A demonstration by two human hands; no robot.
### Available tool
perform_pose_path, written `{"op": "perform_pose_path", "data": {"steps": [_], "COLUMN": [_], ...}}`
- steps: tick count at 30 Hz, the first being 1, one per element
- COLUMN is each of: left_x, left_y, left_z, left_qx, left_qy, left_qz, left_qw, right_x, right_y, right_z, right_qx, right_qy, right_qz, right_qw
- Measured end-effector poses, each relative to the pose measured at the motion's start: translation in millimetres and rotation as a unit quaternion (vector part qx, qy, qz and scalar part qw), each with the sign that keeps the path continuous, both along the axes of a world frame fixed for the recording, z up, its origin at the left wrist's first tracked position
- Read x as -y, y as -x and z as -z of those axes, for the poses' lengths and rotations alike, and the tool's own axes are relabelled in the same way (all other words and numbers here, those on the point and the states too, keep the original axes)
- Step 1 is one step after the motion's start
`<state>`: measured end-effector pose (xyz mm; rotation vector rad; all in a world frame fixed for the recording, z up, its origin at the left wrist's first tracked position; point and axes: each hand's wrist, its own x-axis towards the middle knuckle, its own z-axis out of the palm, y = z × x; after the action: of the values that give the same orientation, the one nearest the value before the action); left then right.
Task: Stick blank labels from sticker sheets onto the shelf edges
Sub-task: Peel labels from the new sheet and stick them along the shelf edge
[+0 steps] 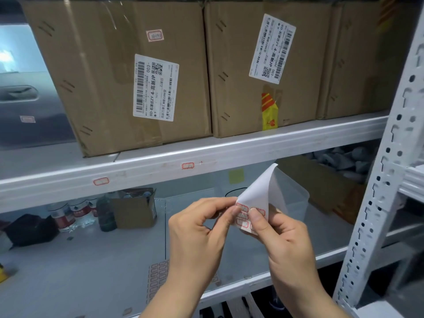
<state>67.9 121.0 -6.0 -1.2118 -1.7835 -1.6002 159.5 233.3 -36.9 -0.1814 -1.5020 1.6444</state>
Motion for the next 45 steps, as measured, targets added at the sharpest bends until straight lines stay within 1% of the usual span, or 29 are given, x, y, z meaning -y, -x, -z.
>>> {"op": "perform_pose_path", "data": {"steps": [4, 8, 13, 17, 19, 22, 25, 29, 33, 36, 41, 45], "left_x": [0.6, 0.8, -0.3, -1.7, -2.4, -4.6, -6.6, -7.2, -7.9, -7.4, -6.8, -7.6], "left_y": [-2.1, -2.4, 0.1, 1.6, 0.8, 0.6, 1.3, 2.0, 3.0, 2.6, 1.9, 1.0], "left_z": [1.2, 4.9, 11.2, 14.5, 13.4, 9.3, 5.7, 4.8, 5.4, 3.9, 1.6, 2.1], "left_qx": [-0.043, -0.057, -0.121, -0.148, -0.142, -0.108, -0.085, -0.04, -0.021, -0.014, -0.021, -0.008], "left_qy": [-0.025, -0.047, -0.046, -0.043, -0.037, -0.025, -0.001, 0.019, 0.034, 0.038, 0.052, 0.055], "left_qz": [-0.017, -0.034, -0.062, -0.061, -0.051, -0.039, -0.036, -0.017, -0.008, 0.01, 0.025, 0.036], "left_qw": [0.999, 0.997, 0.99, 0.986, 0.988, 0.993, 0.996, 0.999, 0.999, 0.999, 0.998, 0.998], "right_x": [0.7, 3.2, 5.3, 6.0, 6.6, 7.1, 5.2, 3.7, 1.6, -1.2, -4.1, -5.6], "right_y": [-0.8, 0.7, 2.8, 3.0, 3.1, 2.2, 0.2, -2.8, -2.1, 0.2, 3.1, 4.2], "right_z": [0.1, 2.0, 0.8, 0.2, -1.4, -4.3, -4.3, -3.3, 2.4, 4.1, 4.6, 5.6], "right_qx": [-0.003, -0.017, -0.023, -0.024, -0.022, -0.018, -0.015, 0.017, 0.042, 0.055, 0.071, 0.073], "right_qy": [0.0, 0.035, 0.073, 0.103, 0.111, 0.108, 0.11, 0.086, 0.04, 0.029, 0.005, -0.014], "right_qz": [-0.004, -0.026, -0.038, -0.054, -0.054, -0.055, -0.075, -0.083, -0.025, 0.014, 0.039, 0.059], "right_qw": [1.0, 0.999, 0.996, 0.993, 0.992, 0.992, 0.991, 0.993, 0.998, 0.998, 0.997, 0.995]}}
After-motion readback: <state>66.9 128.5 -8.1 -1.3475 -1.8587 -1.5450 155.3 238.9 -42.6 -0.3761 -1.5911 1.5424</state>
